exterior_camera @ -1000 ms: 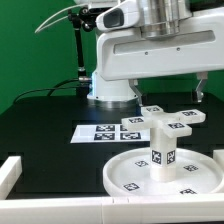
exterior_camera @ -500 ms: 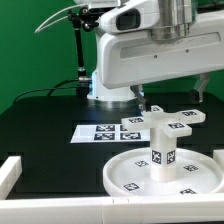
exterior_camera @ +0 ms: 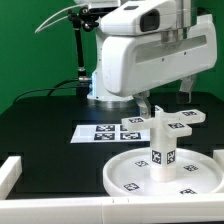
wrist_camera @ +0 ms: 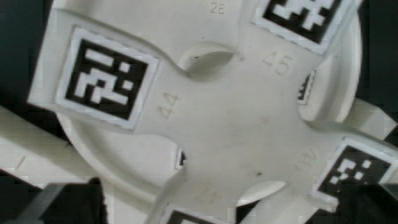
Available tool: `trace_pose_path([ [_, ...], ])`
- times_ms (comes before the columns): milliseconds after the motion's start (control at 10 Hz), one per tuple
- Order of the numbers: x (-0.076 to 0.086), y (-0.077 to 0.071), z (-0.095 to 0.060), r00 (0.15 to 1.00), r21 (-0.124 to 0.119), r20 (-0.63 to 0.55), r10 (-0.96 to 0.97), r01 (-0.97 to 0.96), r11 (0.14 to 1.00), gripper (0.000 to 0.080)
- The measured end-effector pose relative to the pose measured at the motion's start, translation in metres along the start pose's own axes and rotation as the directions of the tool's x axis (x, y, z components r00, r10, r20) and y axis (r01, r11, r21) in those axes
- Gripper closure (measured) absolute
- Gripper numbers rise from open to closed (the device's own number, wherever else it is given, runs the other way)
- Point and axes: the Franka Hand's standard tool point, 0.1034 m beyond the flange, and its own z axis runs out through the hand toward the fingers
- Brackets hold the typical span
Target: Assemble round table
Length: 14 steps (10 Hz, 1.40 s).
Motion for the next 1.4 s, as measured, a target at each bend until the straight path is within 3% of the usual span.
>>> trace_pose_path([
  [400,-0.005,0.001,0.004,0.962,-0.011,0.005,-0.272,0.272,0.962,0.0151],
  [600,-0.006,-0.004,0.009,0.955,-0.012,0.006,-0.295,0.295,0.955,0.0151],
  [1400,-0.014,-0.002,0.024,0.955,0.002,0.023,-0.294,0.294,0.956,0.0151],
])
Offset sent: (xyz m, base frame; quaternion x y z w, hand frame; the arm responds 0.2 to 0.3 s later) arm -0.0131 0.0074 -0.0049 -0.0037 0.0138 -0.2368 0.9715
